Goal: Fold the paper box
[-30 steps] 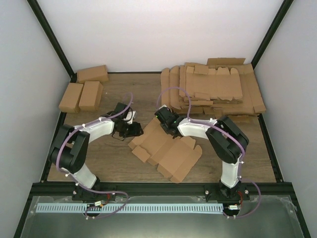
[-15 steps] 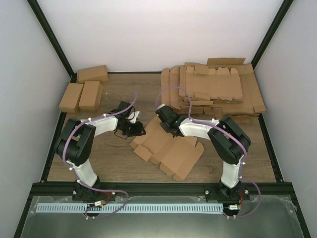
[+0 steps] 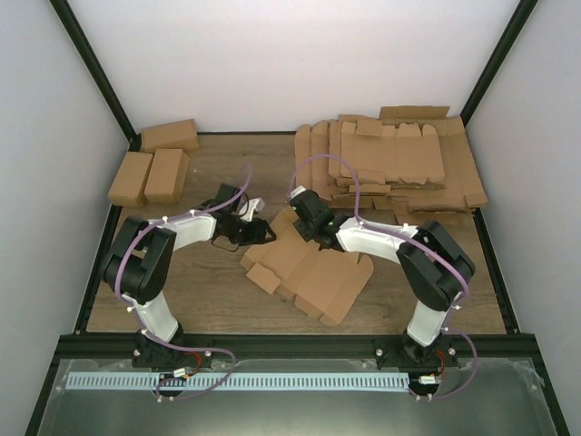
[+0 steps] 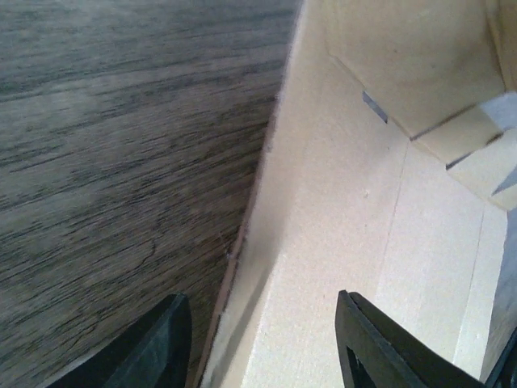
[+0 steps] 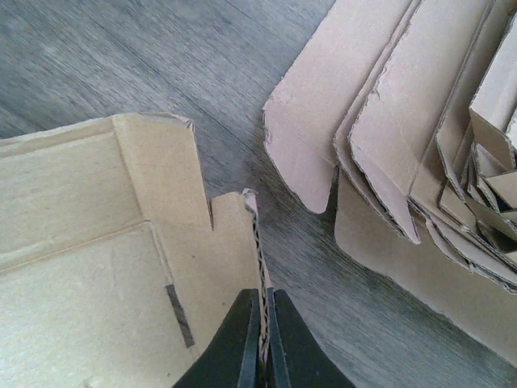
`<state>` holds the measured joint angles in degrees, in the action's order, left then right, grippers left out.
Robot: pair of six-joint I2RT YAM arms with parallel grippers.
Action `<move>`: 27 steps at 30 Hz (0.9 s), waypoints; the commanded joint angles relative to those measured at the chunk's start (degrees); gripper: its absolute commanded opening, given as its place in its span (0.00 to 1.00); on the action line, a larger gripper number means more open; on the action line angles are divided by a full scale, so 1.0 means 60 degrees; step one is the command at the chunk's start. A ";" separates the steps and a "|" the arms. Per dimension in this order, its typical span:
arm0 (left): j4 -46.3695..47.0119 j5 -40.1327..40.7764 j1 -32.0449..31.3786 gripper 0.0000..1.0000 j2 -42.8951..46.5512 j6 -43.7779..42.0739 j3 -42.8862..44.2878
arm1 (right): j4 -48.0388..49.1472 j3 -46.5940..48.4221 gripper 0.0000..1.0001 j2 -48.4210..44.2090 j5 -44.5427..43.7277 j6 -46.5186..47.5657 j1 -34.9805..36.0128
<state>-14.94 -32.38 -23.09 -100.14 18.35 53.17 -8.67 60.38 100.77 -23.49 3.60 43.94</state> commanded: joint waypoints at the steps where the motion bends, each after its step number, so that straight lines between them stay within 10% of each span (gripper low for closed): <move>1: 0.1070 -0.0380 -0.0040 0.50 0.0084 0.0095 -0.0342 | -0.0192 -0.0014 0.01 -0.0721 0.0342 -0.0467 -0.0045; 10: 0.1023 0.0597 -0.0240 0.05 0.1320 0.0142 -0.0624 | -0.0632 0.0052 0.01 -0.0940 0.0437 -0.0850 -0.0047; 27: -0.2687 0.6295 -0.3559 0.04 0.3333 -0.0406 0.0690 | -0.0279 -0.1940 0.09 -0.3176 0.1079 -0.2740 -0.0058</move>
<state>-24.77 -5.67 -40.88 -81.25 17.45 55.29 -11.14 51.48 86.52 -19.07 -7.79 43.68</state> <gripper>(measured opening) 0.042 0.078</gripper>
